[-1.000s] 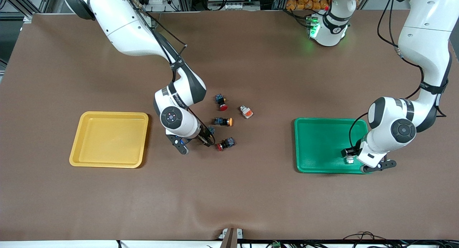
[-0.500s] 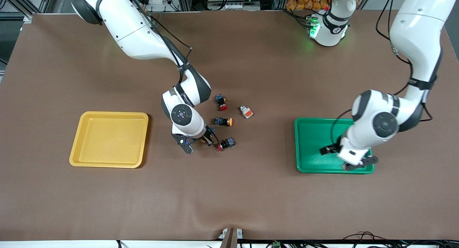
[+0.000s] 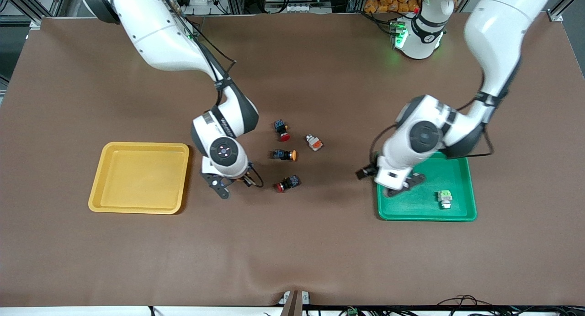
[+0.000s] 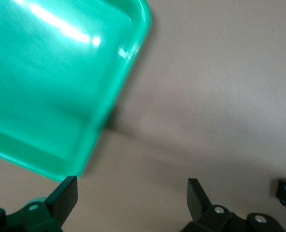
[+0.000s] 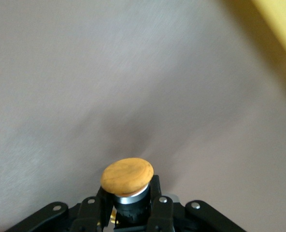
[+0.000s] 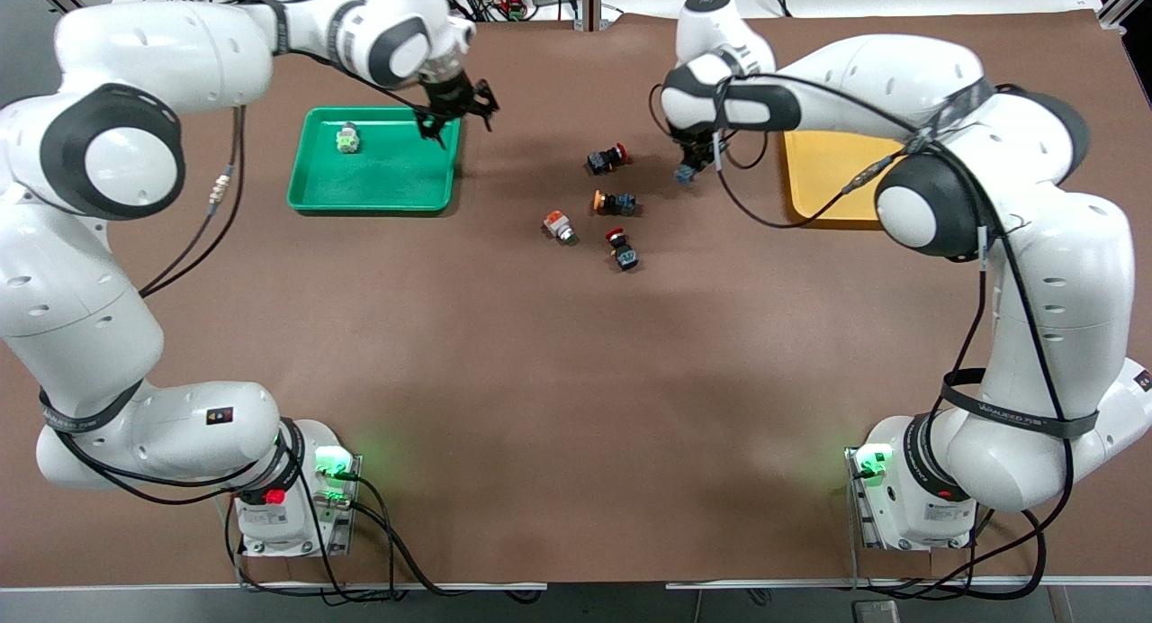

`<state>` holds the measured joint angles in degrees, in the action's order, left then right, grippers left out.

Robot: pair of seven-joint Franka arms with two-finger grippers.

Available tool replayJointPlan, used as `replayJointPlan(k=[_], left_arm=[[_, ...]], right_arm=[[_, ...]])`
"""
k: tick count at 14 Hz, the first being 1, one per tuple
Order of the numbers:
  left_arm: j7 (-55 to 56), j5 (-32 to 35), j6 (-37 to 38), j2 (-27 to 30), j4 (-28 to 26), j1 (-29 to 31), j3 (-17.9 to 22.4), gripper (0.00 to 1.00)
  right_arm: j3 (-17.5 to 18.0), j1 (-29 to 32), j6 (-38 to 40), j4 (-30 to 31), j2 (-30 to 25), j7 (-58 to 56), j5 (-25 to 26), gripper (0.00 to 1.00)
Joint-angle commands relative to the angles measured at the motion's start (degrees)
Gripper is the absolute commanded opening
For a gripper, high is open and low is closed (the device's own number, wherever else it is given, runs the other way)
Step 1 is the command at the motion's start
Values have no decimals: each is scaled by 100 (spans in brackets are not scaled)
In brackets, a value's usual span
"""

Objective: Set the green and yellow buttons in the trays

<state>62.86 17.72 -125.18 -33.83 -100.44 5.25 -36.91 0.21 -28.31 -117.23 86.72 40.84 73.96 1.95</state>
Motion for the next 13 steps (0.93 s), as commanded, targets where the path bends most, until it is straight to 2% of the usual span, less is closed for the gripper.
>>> replayJointPlan(k=[1, 3, 5, 8, 11, 13], left_arm=[[761, 38, -6, -97, 24, -348, 8, 100], [1200, 65, -286, -211, 16, -629, 8, 100], [1745, 91, -533, -334, 42, -858, 17, 100], [2282, 91, -806, -492, 42, -1192, 70, 100], [2555, 258, -981, -651, 25, -1368, 201, 100], [3107, 381, -1166, -783, 7, -1535, 315, 100]], right_arm=[[58, 518, 822, 187, -584, -1037, 156, 0], [75, 1070, 1071, 545, -1085, -2214, 148, 0], [76, 1555, 984, 1178, -1551, -3462, 147, 0], [67, 2223, 896, 1566, -1658, -4265, 147, 0], [93, 3031, 2, 2260, -1782, -5679, 60, 0], [84, 3103, -962, 2620, -1686, -5744, 60, 0]])
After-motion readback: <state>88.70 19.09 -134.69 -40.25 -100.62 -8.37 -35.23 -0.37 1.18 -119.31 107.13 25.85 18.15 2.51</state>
